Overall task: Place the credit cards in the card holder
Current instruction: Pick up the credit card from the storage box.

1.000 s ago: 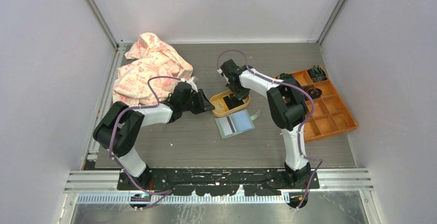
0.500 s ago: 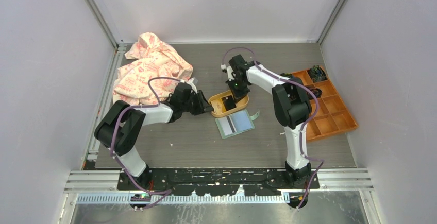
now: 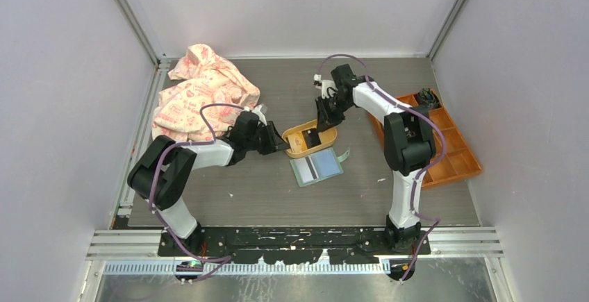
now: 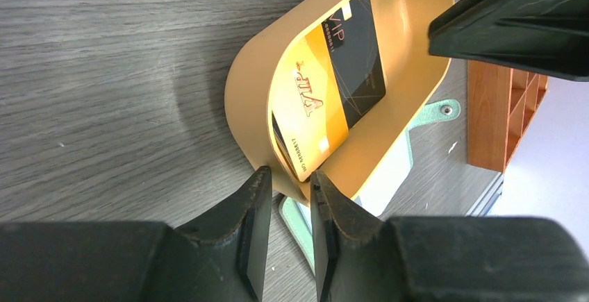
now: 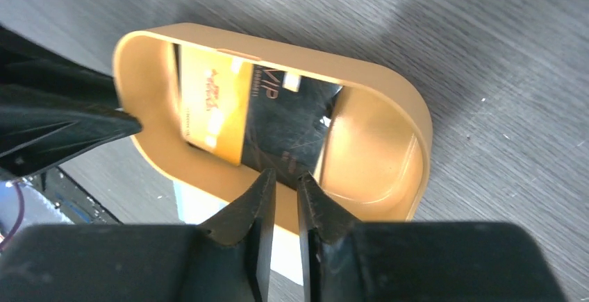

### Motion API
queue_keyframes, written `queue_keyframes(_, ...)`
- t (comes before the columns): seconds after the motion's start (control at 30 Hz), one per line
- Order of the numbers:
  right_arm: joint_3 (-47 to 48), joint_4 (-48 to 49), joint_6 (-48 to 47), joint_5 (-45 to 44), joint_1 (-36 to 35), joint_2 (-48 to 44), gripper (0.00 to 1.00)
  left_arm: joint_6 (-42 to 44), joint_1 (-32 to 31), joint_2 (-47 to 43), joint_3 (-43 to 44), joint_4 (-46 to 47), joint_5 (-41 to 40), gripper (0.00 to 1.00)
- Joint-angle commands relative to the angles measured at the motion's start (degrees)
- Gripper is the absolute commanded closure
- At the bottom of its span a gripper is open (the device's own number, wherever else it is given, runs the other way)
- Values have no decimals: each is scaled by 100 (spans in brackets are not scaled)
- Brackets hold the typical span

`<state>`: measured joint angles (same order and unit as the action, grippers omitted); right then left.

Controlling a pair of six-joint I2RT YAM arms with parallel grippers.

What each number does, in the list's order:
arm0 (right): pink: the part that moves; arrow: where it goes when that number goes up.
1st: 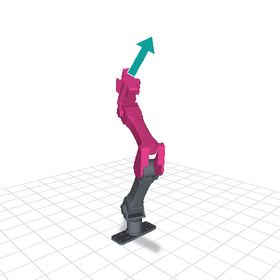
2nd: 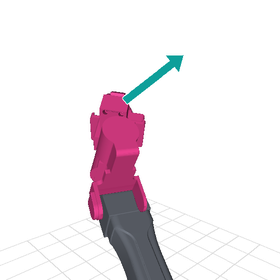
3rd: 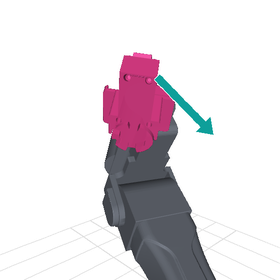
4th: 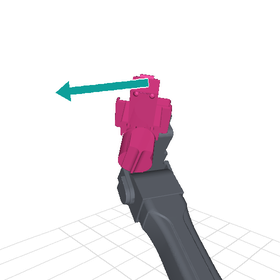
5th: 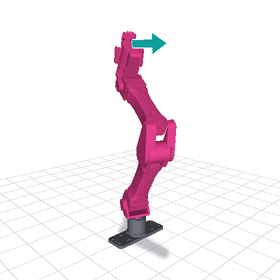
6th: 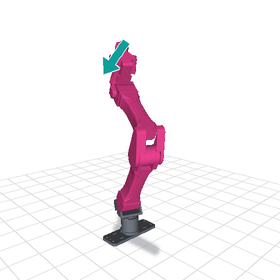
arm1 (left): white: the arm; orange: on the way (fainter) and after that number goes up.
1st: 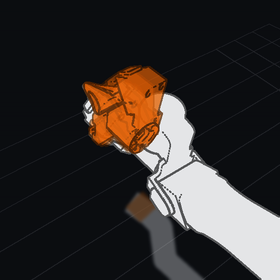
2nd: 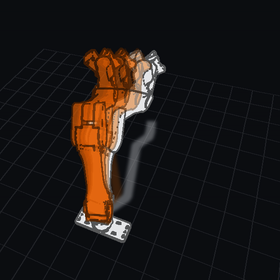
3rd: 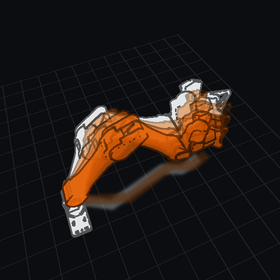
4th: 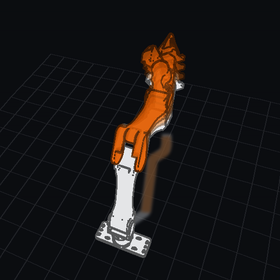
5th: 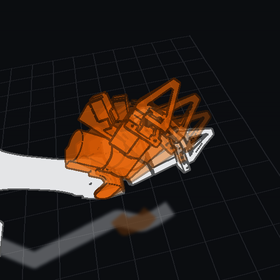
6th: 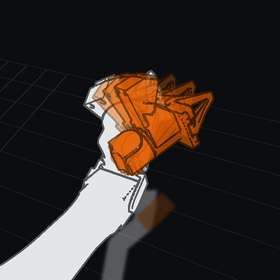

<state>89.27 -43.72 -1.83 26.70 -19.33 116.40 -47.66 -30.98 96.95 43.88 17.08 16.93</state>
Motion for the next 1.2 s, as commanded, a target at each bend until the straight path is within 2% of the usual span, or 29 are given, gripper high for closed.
queue_keyframes(0.0,20,161,-82,722,26,-466,72,-24,-22,-37,122,331,109,72)
queue_keyframes(0.1,-16,235,51,789,26,-417,57,-25,-22,-80,83,322,92,72)
queue_keyframes(0.2,-19,204,172,416,6,-232,43,-24,-24,-92,77,322,91,72)
queue_keyframes(0.4,5,188,166,-66,-104,107,37,-29,-22,-75,77,346,109,72)
queue_keyframes(0.67,125,136,169,-571,-393,410,36,-66,-24,-19,84,414,141,72)
queue_keyframes(0.9,90,208,527,801,-363,420,42,-77,-27,11,125,419,161,72)
queue_keyframes(1.17,-94,514,983,1830,-42,123,52,-51,-17,-13,136,353,122,72)
